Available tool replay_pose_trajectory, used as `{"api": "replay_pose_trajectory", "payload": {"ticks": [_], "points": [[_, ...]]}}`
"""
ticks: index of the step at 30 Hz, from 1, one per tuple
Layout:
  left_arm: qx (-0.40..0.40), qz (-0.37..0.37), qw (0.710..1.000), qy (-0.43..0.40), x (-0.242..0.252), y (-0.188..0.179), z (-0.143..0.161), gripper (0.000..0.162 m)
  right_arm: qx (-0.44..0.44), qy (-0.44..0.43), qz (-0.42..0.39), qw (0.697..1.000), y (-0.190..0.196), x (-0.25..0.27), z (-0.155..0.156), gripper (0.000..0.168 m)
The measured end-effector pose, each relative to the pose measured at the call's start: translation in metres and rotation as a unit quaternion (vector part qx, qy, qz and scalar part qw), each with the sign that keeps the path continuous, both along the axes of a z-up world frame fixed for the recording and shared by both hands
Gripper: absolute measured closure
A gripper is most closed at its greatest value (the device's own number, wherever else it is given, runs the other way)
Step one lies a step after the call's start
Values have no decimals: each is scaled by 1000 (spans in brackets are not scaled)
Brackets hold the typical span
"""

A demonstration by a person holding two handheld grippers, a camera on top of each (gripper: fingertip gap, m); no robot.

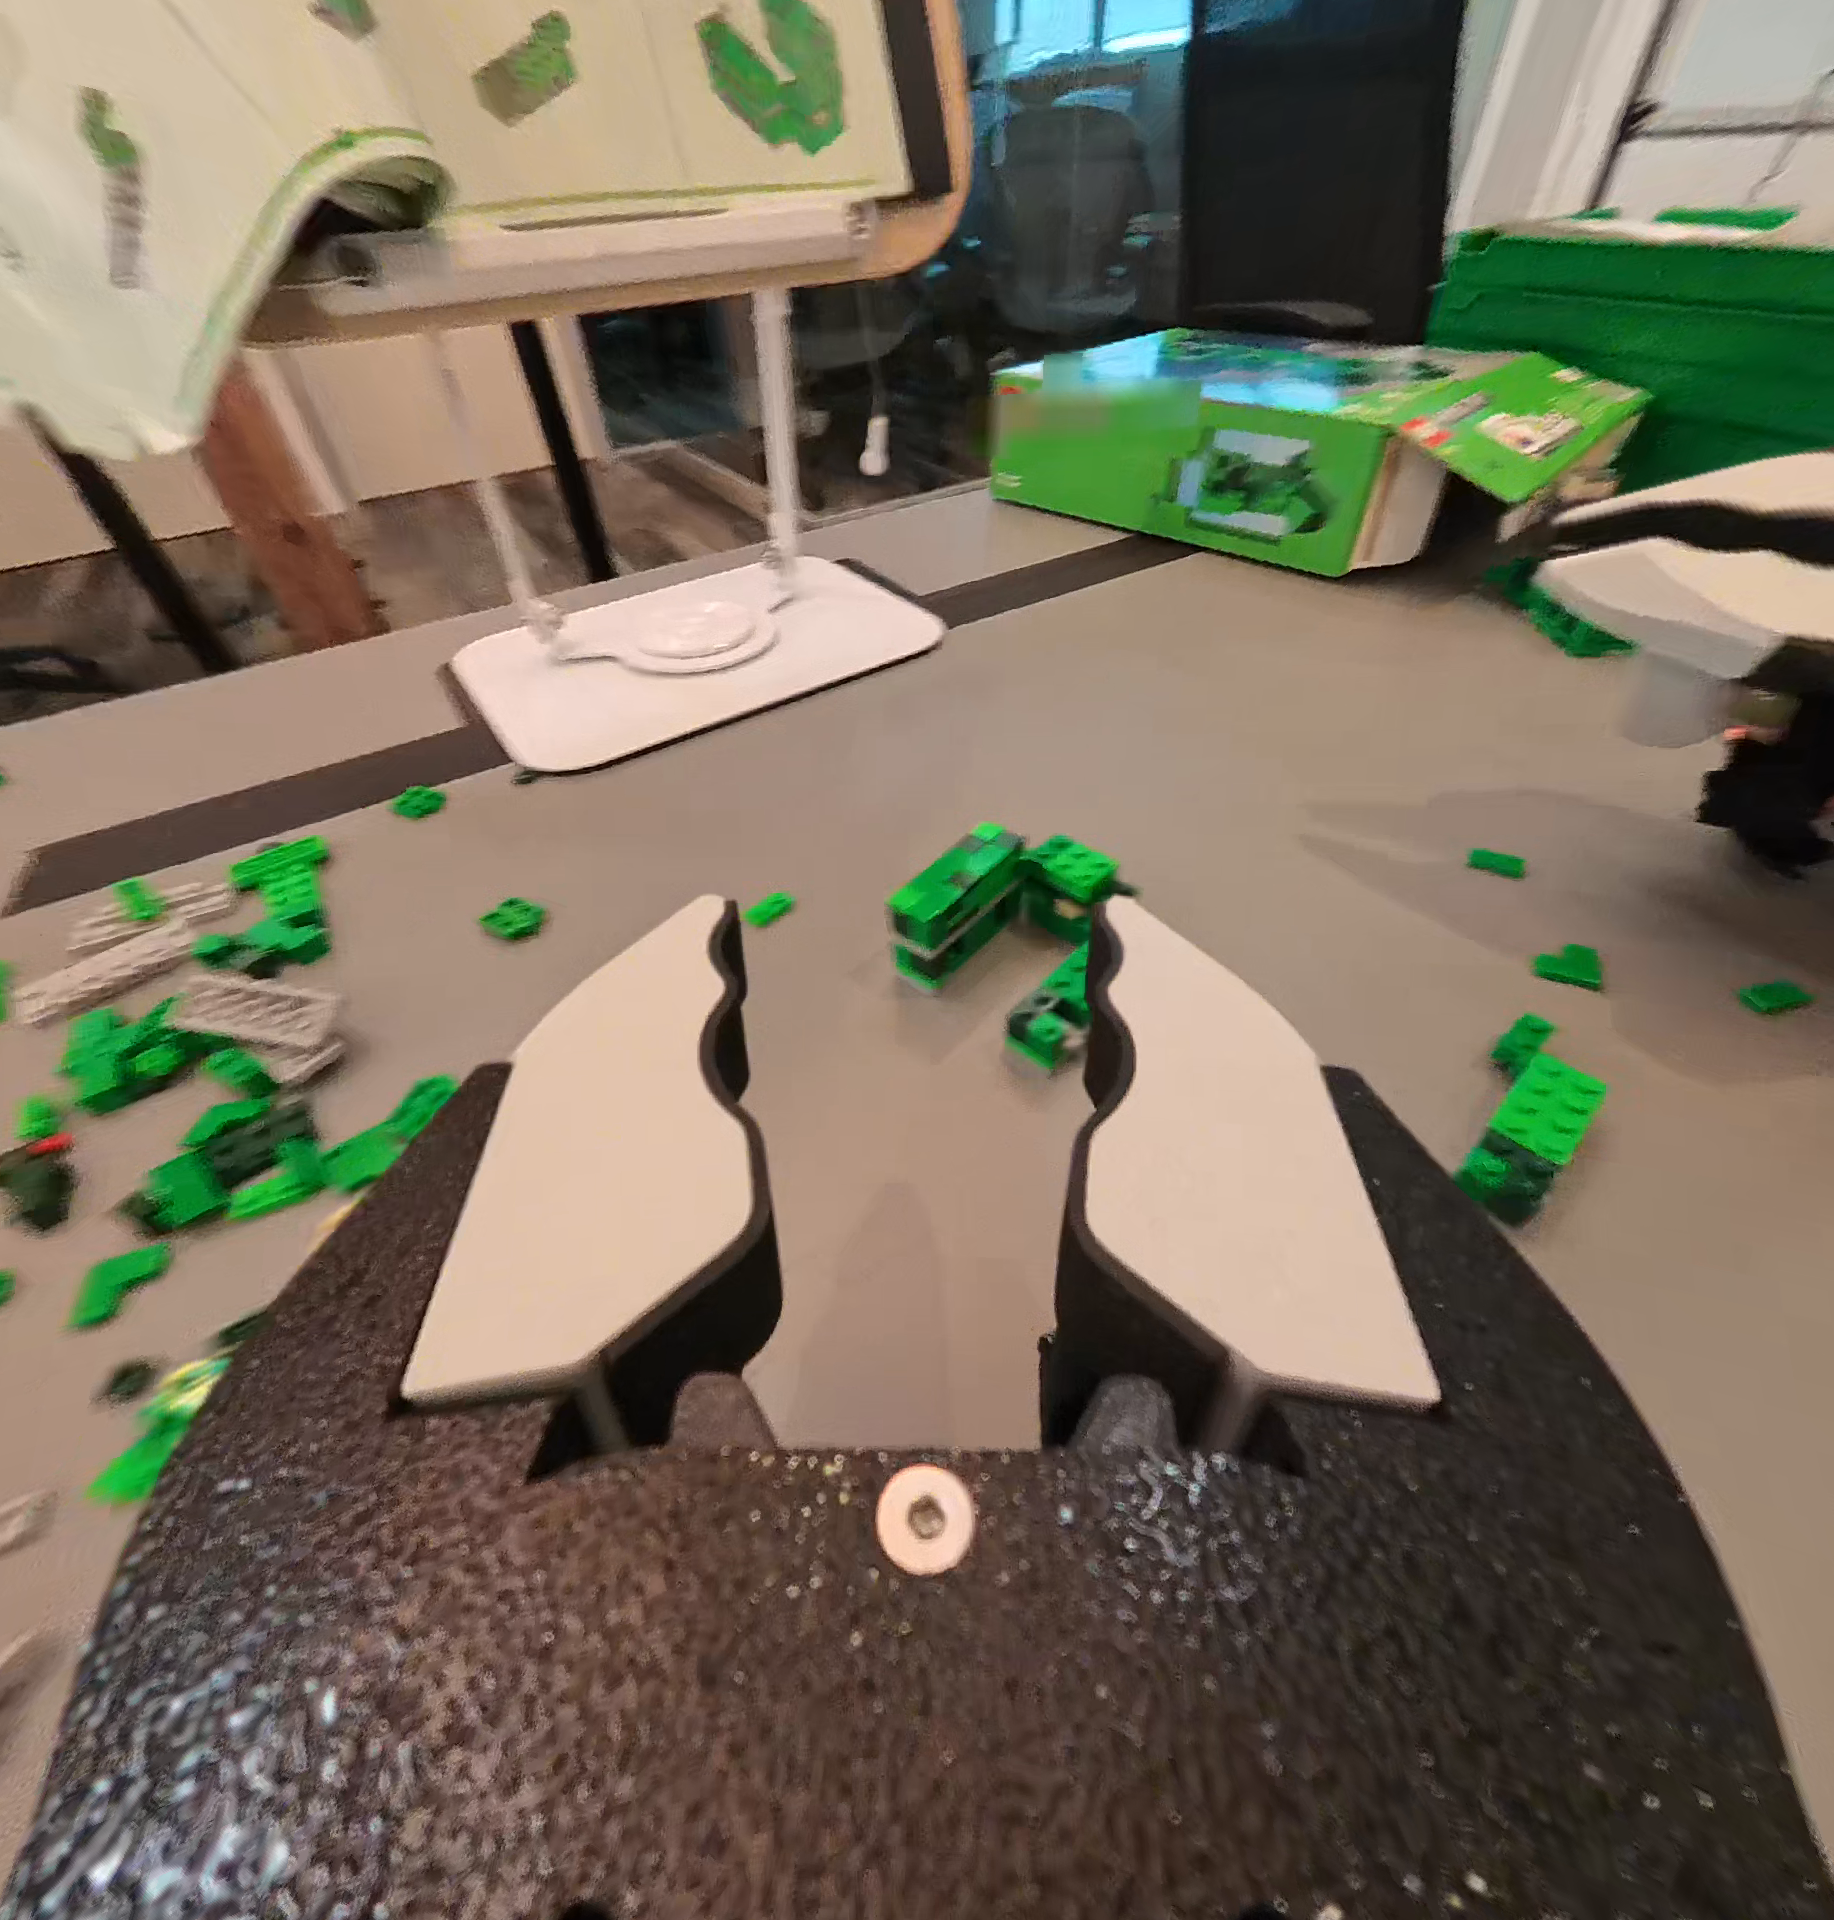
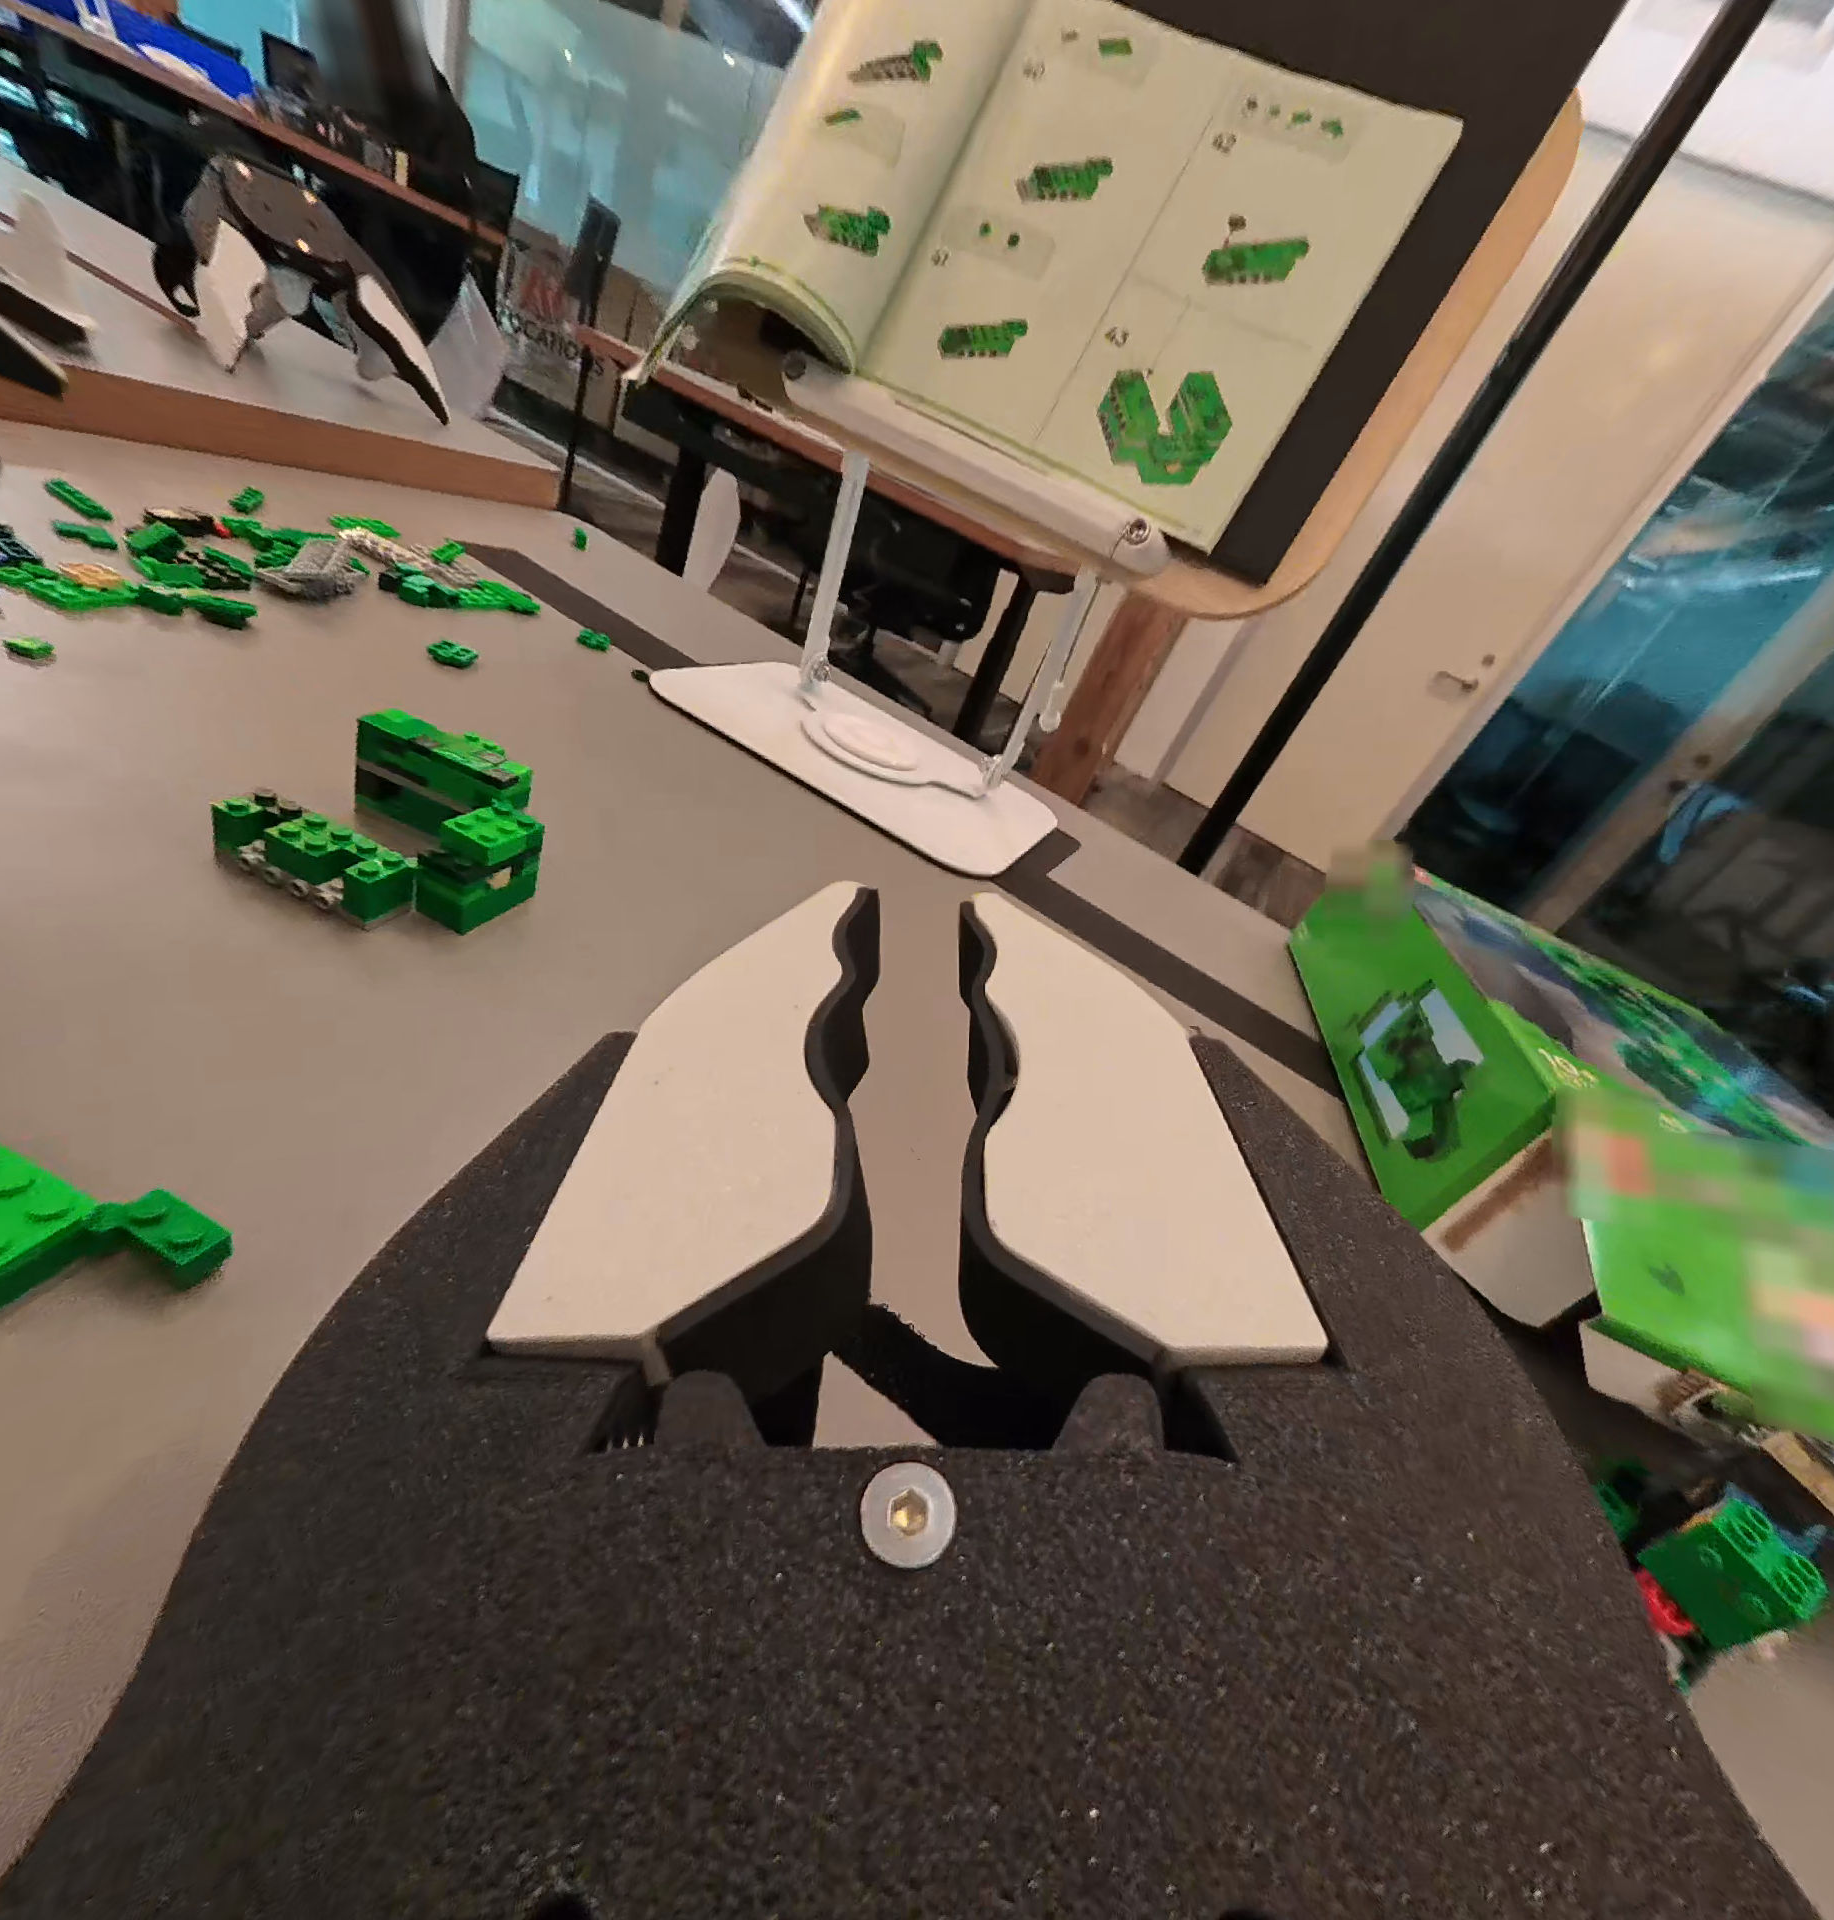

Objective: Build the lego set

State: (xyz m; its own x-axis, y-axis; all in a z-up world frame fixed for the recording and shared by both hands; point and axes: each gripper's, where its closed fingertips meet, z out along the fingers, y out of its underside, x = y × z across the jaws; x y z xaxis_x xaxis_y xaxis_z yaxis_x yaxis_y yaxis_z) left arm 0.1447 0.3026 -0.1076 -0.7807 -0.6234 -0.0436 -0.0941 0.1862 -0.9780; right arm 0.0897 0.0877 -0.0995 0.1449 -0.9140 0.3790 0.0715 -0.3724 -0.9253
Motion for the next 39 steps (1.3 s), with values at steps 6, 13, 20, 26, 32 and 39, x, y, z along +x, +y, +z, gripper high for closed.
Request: {"api": "replay_pose_trajectory", "payload": {"ticks": [6,13,20,26,32,39], "points": [[75,114,990,-28,6,85,8,100,11,9,7,1000,-1,2,-3,156],[178,106,972,110,-30,144,-43,110,26,20,11,999,-2,4,-6,159],[190,7,978,83,-20,108,-43,125,13,25,19,999,3,6,-9,161],[238,-109,958,117,26,70,-58,133,12,22,28,999,4,5,-8,161],[270,-165,933,174,39,73,-79,141,10,27,31,999,5,5,-9,161],[260,-190,926,196,41,71,-88,143,17,26,32,999,4,5,-8,160]]}}
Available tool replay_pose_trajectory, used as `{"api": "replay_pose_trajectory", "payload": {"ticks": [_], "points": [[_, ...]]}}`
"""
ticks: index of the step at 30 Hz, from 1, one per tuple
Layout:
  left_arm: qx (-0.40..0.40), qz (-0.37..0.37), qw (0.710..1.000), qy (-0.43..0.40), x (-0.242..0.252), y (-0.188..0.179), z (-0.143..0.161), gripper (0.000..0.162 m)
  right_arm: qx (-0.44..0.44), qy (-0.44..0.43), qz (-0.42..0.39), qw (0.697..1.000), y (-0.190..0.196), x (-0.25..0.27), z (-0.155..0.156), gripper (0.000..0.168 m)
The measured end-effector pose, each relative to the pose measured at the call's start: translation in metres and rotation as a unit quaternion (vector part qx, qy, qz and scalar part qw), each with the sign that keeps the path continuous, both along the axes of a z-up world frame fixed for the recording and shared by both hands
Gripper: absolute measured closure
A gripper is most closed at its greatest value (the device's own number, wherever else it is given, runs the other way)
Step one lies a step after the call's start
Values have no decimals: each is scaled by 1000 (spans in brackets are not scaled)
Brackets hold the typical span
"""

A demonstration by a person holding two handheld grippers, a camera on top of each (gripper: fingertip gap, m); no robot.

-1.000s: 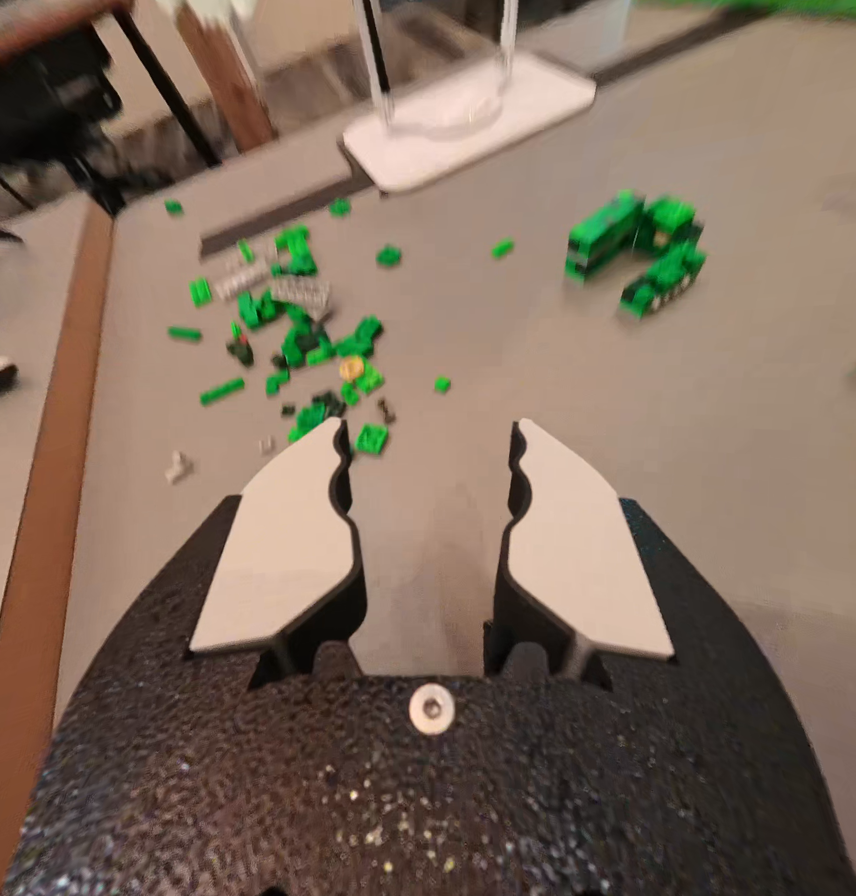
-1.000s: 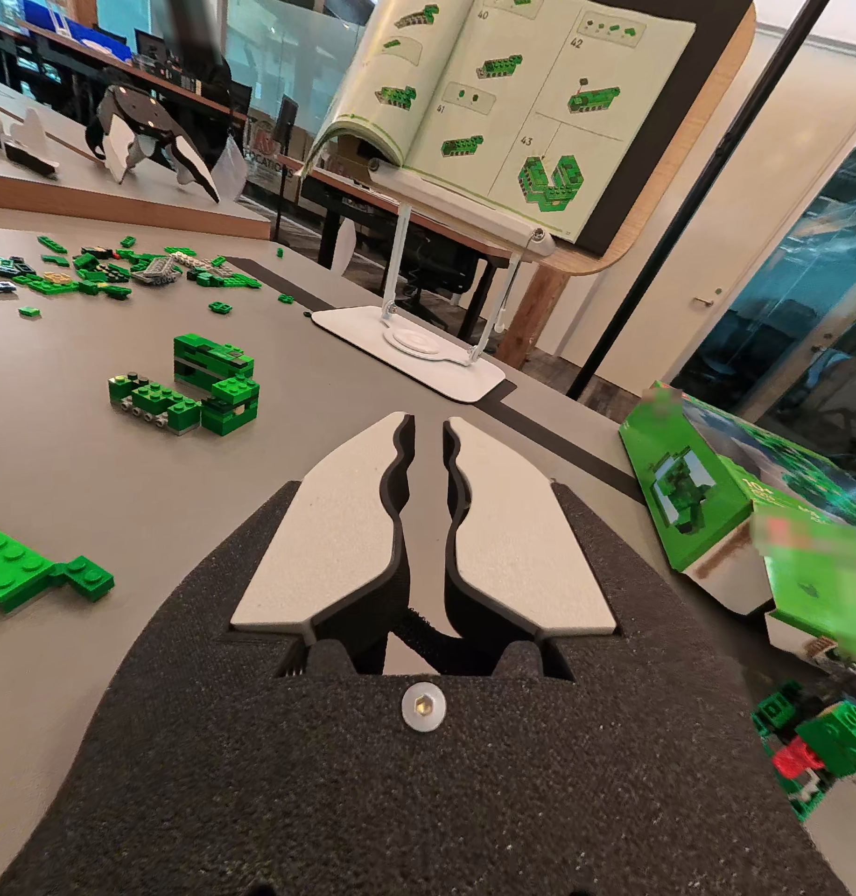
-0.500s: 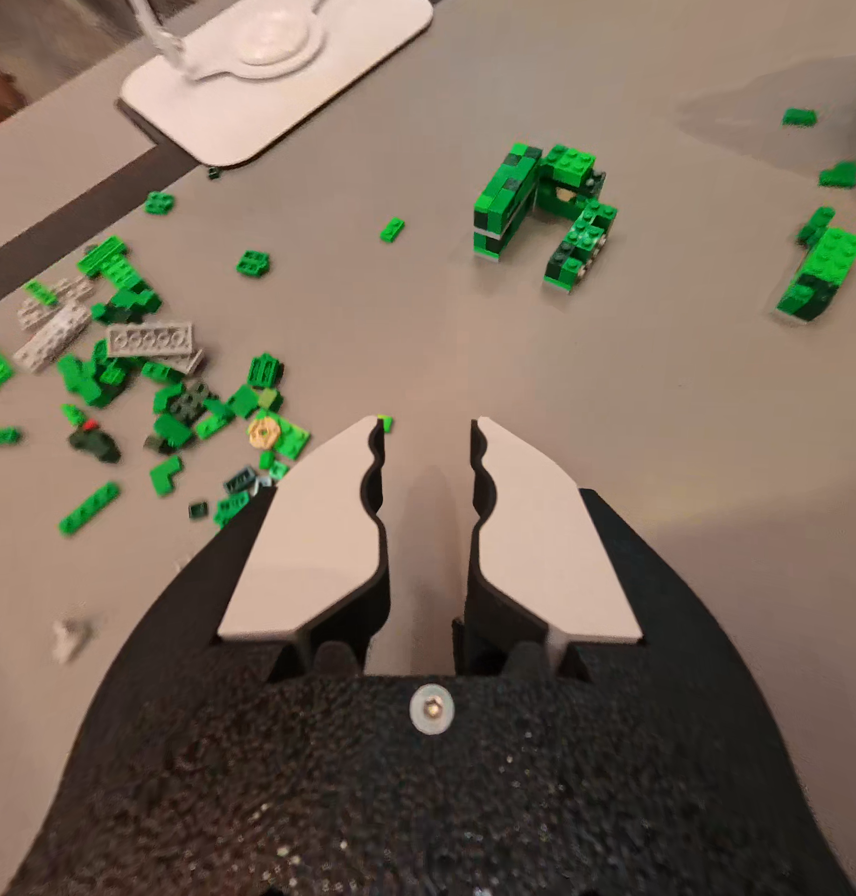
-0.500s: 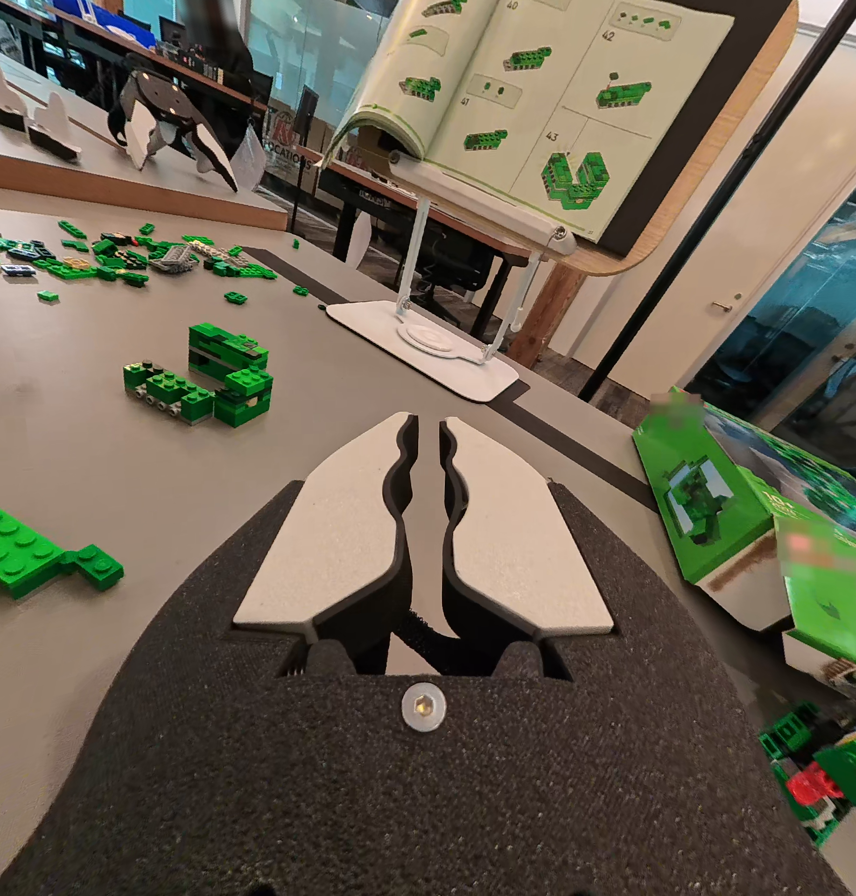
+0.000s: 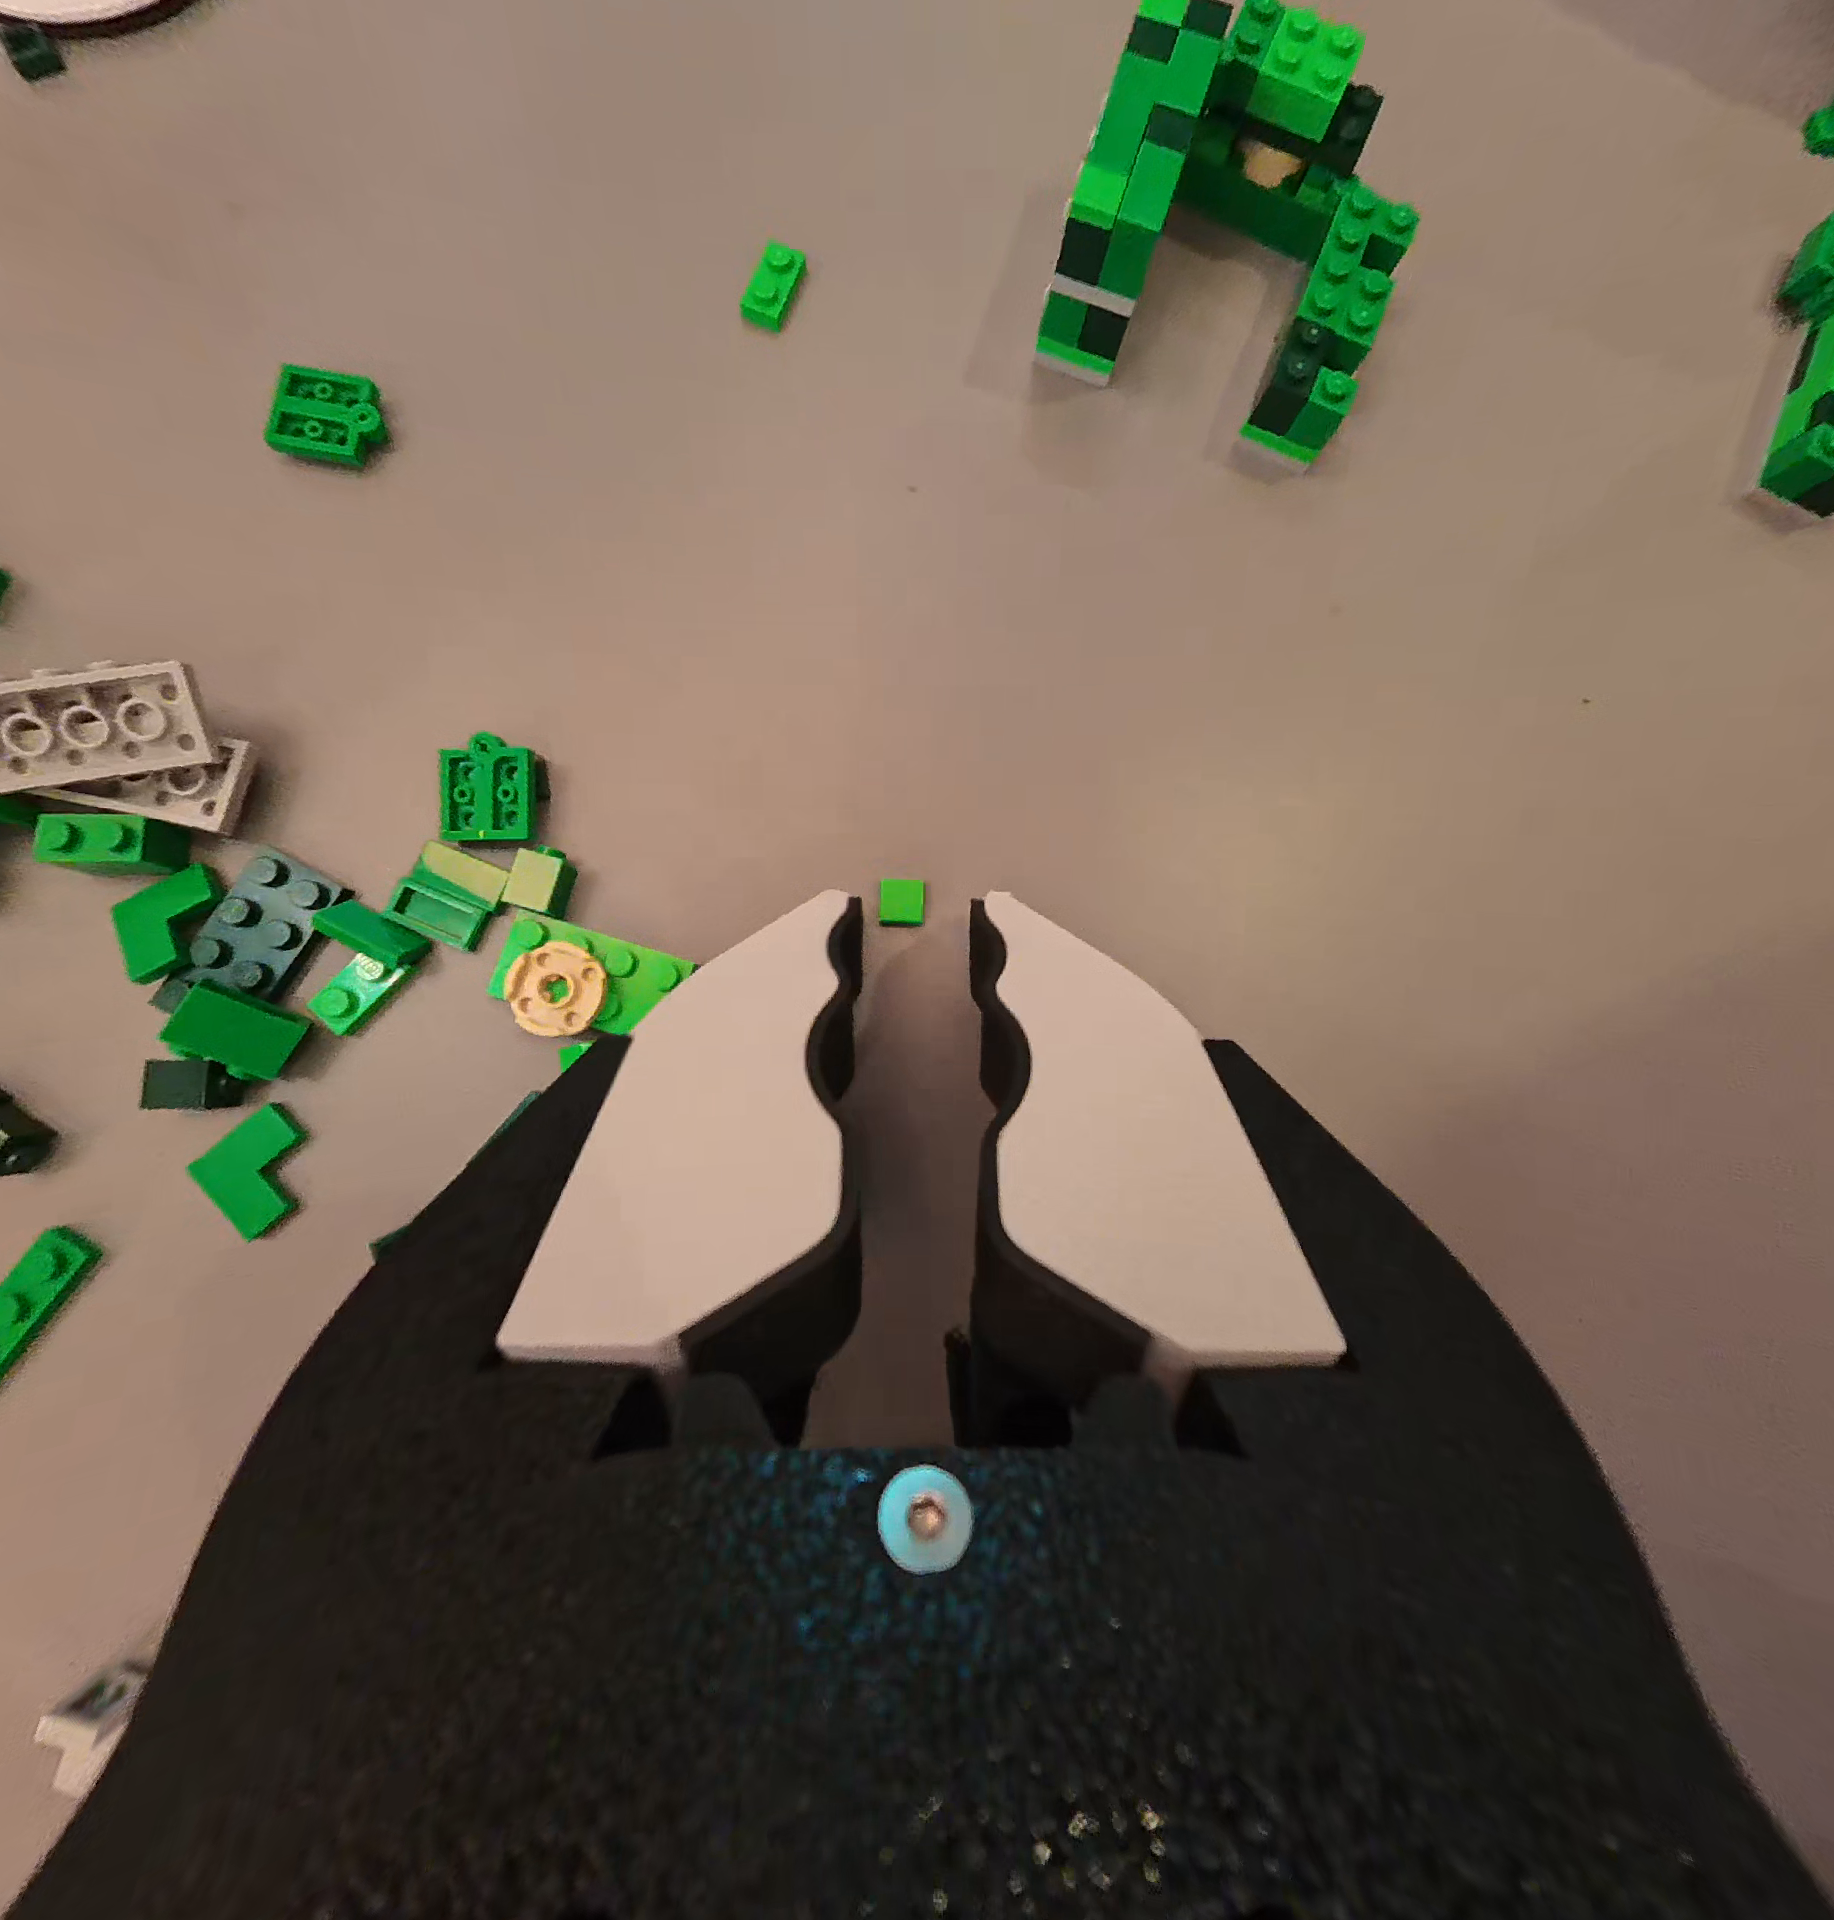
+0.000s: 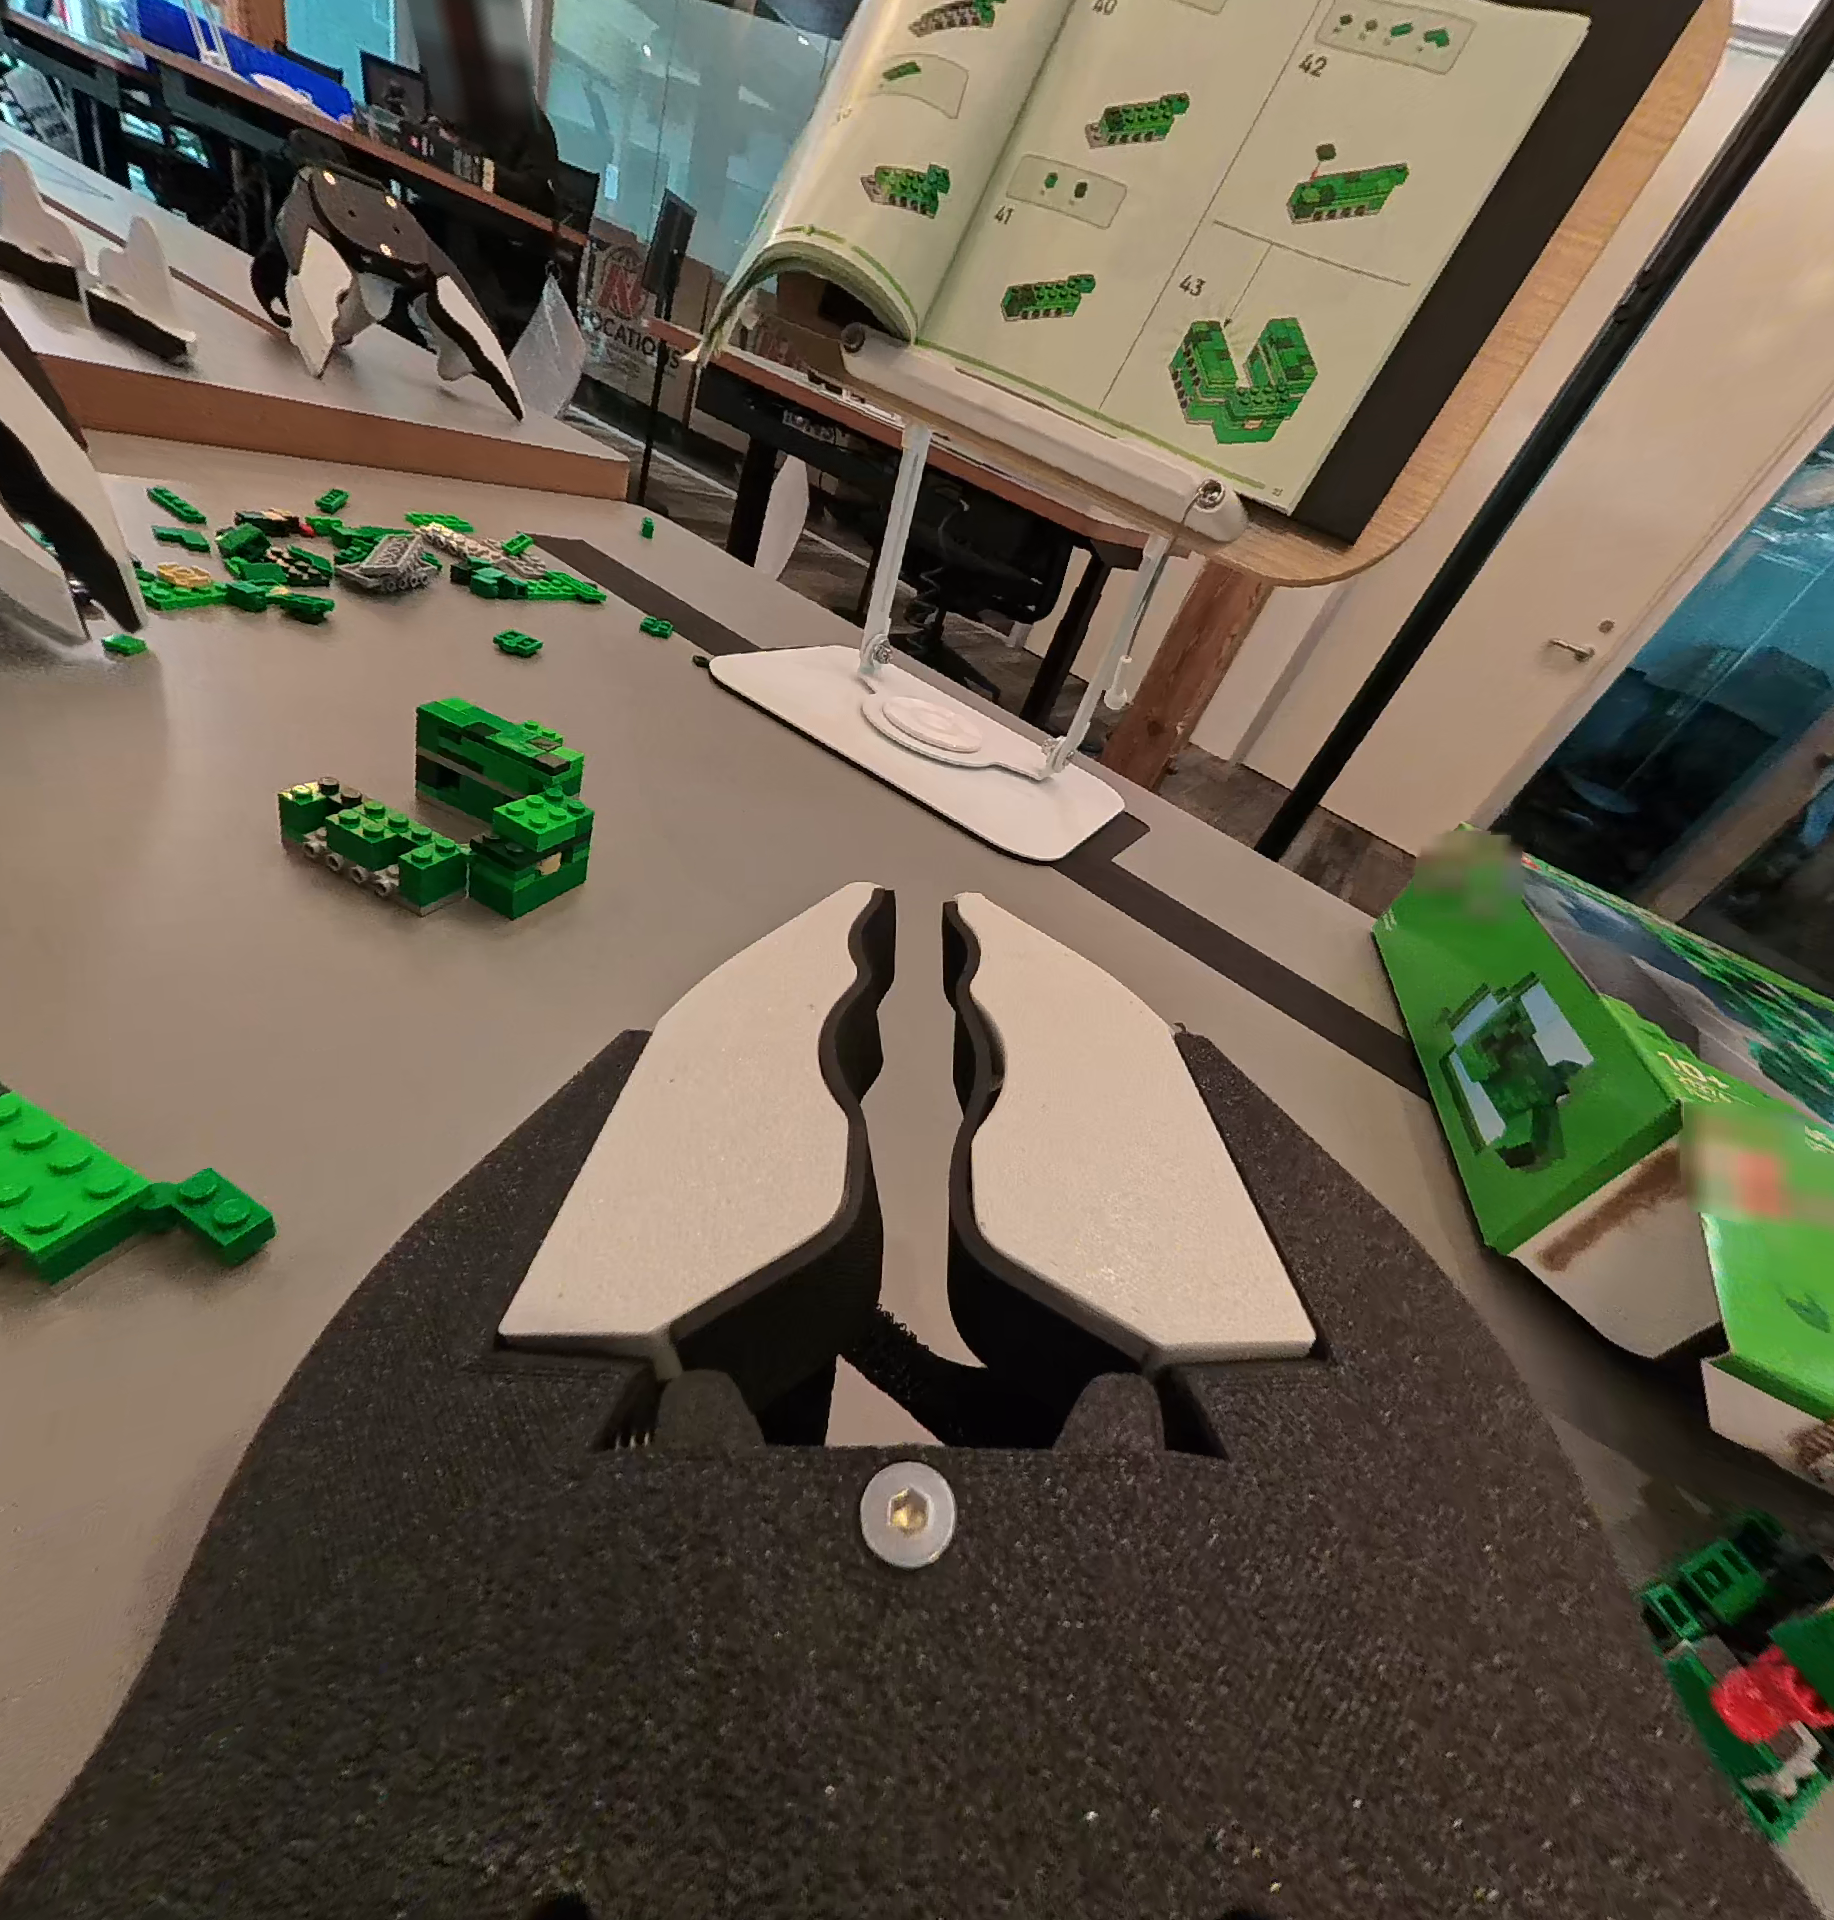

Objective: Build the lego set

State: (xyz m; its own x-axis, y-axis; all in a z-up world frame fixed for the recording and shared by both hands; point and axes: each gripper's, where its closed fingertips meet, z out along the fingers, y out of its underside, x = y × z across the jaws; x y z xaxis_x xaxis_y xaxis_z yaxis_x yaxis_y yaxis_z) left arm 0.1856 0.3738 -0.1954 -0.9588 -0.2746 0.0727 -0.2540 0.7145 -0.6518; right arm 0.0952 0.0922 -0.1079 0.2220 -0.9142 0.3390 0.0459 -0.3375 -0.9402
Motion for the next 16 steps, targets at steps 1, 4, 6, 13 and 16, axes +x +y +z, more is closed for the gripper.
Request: {"api": "replay_pose_trajectory", "payload": {"ticks": [1,4,6,13,16], "points": [[4,-1,1000,0,0,0,-2,144,2,1,0,1000,0,0,0,160],[0,0,1000,-3,3,-1,-2,150,4,1,1,1000,-1,0,0,160],[-6,0,1000,-5,3,-1,-2,153,2,1,1,1000,0,0,0,160],[-31,-34,999,-23,-16,-11,8,155,-2,1,3,1000,1,0,-1,160],[-87,-90,992,-19,-68,-48,38,155,1,0,3,1000,0,0,0,160]]}}
